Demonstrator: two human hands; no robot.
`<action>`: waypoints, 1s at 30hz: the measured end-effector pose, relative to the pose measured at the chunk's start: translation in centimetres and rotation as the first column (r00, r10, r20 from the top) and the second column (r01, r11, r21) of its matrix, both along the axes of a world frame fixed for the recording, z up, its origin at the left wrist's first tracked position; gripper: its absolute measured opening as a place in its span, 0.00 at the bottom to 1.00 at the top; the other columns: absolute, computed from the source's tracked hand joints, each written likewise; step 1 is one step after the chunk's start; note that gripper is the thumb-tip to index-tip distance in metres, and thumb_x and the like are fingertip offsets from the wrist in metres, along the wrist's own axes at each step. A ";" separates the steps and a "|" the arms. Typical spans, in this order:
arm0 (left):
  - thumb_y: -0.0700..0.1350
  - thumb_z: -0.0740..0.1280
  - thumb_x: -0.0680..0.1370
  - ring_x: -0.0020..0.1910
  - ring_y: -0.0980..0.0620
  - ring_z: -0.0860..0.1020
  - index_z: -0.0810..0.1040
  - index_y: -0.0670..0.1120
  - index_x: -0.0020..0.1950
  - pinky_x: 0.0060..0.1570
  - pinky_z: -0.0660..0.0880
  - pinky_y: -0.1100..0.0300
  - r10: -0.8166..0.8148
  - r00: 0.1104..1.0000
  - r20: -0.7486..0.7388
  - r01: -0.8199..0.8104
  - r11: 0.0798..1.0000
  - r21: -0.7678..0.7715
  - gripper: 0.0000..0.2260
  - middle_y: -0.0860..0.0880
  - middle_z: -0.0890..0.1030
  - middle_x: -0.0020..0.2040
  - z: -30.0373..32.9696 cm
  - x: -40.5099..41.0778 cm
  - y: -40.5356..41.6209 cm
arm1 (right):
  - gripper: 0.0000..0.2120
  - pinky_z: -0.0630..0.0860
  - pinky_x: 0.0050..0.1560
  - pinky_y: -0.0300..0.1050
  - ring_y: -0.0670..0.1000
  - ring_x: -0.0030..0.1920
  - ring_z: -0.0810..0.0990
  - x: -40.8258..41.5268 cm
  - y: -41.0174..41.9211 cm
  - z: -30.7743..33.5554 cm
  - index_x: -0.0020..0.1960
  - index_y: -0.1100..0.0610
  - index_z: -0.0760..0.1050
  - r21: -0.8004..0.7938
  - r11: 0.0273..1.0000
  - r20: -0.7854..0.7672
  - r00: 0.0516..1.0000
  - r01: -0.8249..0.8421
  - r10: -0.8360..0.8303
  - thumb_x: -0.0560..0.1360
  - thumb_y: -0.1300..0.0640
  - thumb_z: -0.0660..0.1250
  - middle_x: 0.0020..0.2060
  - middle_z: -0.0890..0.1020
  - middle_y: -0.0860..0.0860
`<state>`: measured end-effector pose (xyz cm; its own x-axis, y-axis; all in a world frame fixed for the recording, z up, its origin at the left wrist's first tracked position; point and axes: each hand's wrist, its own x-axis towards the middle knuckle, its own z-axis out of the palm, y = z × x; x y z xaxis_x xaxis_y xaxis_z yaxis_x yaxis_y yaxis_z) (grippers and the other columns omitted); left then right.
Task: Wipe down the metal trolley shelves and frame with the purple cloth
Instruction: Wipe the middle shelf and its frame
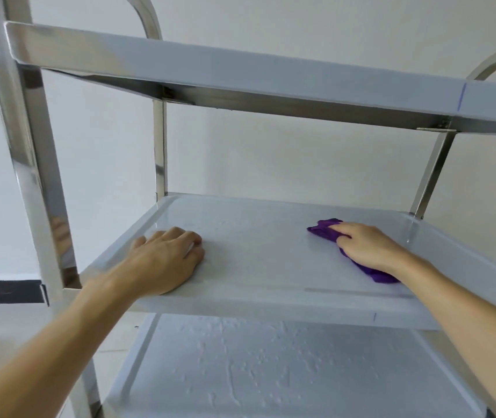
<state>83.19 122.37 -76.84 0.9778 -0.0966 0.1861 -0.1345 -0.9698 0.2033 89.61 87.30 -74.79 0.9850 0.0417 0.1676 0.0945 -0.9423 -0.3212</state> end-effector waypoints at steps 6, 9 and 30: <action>0.57 0.51 0.81 0.59 0.50 0.72 0.69 0.57 0.62 0.59 0.69 0.51 -0.011 0.995 0.098 -0.001 0.992 0.126 0.13 0.54 0.72 0.61 1.1 -0.5 -0.9 | 0.24 0.58 0.75 0.42 0.46 0.75 0.62 -0.5 9.4 -0.8 0.74 0.45 0.67 -0.104 0.939 0.078 0.938 -0.329 0.337 0.80 0.59 0.54 0.76 0.63 0.41; 0.55 0.55 0.81 0.60 0.49 0.72 0.71 0.57 0.61 0.60 0.67 0.53 -0.022 0.996 0.087 0.015 0.996 0.090 0.11 0.53 0.73 0.63 1.7 0.4 -1.3 | 0.23 0.51 0.70 0.27 0.39 0.73 0.60 -1.9 10.4 -0.9 0.73 0.45 0.68 -0.095 0.864 0.094 0.860 -0.494 0.502 0.80 0.59 0.55 0.74 0.64 0.37; 0.57 0.48 0.82 0.67 0.52 0.67 0.68 0.59 0.65 0.68 0.61 0.54 -0.134 0.986 0.103 0.136 0.991 -0.005 0.16 0.58 0.69 0.67 -0.3 1.8 -1.2 | 0.23 0.52 0.70 0.28 0.40 0.73 0.63 7.3 13.4 -0.9 0.72 0.44 0.70 -0.104 0.840 0.071 0.838 -0.533 0.541 0.80 0.59 0.56 0.74 0.67 0.41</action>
